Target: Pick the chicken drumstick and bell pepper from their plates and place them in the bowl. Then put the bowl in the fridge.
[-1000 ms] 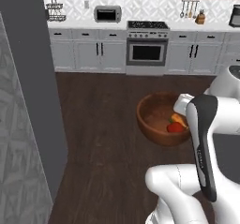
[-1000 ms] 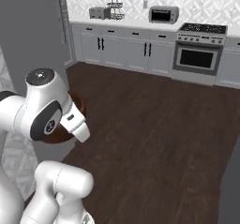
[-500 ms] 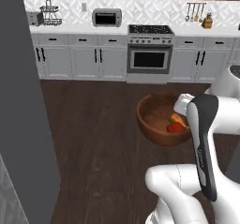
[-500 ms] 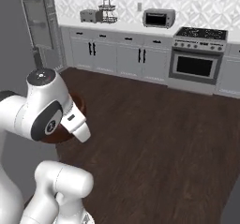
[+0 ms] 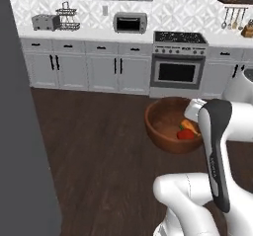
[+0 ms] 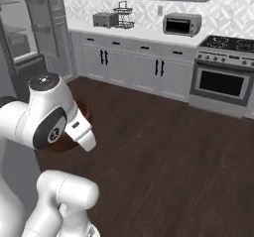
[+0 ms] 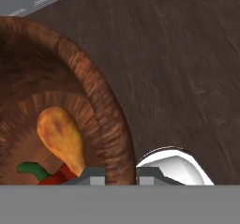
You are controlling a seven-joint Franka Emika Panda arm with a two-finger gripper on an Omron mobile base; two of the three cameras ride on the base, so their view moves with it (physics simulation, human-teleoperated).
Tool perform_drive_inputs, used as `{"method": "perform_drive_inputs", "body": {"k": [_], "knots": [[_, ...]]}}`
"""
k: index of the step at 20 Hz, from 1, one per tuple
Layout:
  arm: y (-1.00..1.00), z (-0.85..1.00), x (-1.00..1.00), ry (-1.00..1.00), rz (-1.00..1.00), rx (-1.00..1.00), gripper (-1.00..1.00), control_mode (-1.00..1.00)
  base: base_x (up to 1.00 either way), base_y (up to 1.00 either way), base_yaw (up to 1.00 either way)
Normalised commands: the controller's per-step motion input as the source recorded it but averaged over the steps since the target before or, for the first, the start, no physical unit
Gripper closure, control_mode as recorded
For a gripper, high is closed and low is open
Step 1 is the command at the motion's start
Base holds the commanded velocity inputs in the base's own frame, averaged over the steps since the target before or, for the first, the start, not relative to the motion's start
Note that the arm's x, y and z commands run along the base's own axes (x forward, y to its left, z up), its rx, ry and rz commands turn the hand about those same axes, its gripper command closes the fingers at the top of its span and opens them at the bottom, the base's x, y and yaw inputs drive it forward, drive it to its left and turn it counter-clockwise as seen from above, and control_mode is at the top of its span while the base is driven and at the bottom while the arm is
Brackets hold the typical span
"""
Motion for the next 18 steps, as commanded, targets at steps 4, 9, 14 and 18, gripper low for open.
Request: {"method": "perform_drive_inputs", "body": {"k": [4, 9, 14, 18], "knots": [[0.0, 0.0, 0.0, 0.0, 0.0, 0.0, 1.0, 1.0, 1.0, 0.0, 0.59], [0.0, 0.0, 0.0, 0.0, 0.0, 0.0, 1.0, 1.0, 1.0, -0.05, 0.65], [0.0, 0.0, 0.0, 0.0, 0.0, 0.0, 1.0, 1.0, 1.0, -0.28, 0.71], [0.0, 0.0, 0.0, 0.0, 0.0, 0.0, 1.0, 1.0, 1.0, -0.41, 0.7]]}}
